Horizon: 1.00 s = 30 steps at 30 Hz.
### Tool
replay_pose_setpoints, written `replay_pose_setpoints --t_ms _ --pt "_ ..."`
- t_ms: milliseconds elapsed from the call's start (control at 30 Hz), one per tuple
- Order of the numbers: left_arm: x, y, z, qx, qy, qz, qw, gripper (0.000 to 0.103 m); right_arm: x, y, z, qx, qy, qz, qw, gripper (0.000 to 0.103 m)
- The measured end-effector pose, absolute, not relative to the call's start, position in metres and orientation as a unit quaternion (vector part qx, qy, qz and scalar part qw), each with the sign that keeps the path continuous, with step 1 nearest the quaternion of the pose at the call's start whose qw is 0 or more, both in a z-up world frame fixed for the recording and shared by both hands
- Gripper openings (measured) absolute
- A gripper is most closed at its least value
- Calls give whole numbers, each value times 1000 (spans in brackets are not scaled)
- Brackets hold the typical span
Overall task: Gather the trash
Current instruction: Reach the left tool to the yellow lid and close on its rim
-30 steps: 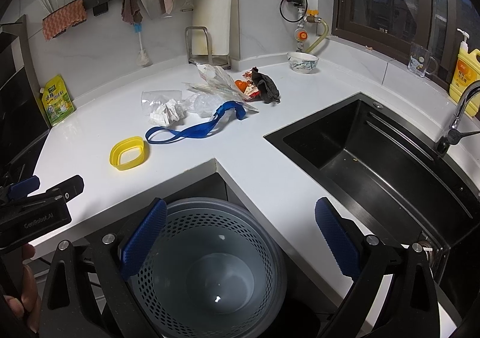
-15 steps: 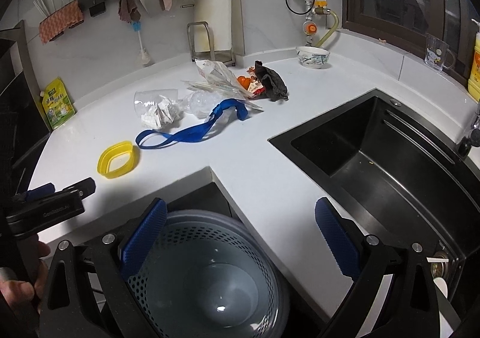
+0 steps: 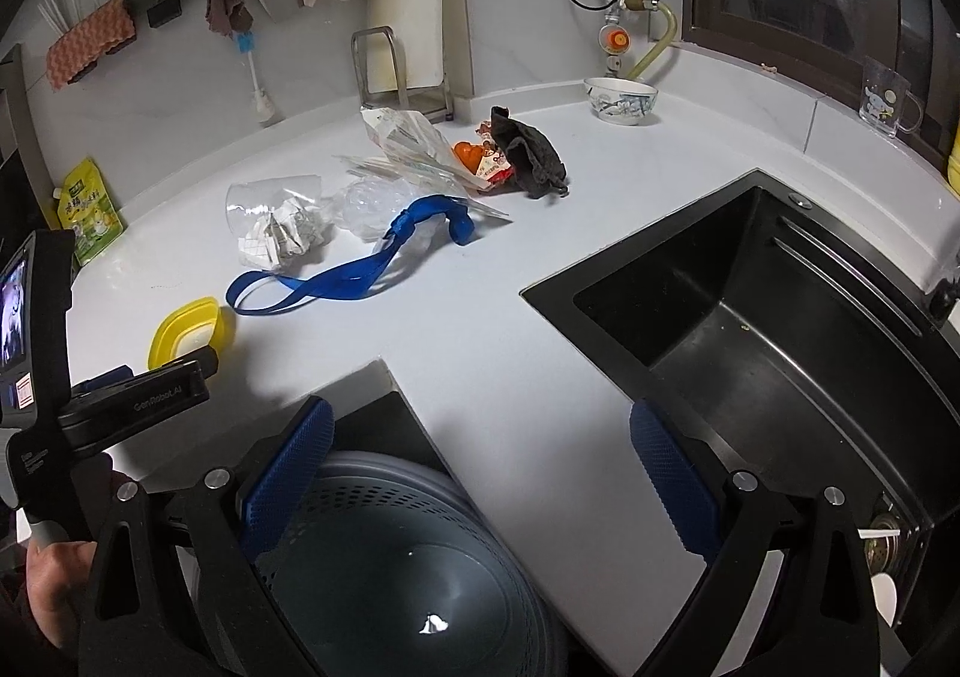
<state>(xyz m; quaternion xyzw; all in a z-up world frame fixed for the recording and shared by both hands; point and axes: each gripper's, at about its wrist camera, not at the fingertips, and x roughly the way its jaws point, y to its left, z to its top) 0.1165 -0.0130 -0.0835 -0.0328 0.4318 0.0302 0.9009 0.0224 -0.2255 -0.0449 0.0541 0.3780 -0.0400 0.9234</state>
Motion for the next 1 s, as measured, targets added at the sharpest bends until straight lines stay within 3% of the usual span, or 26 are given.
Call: replay_pose_setpoints --t_ms 367,500,1000 --pt "137 -15 -90 -9 414 45 909 94 43 -222 -57 45 389 -45 919 95" --pt "136 -14 -87 -9 410 30 912 72 51 -220 -57 37 383 -49 922 95" --pt "132 2 -79 19 401 20 916 70 124 -207 -54 43 379 -37 924 95"
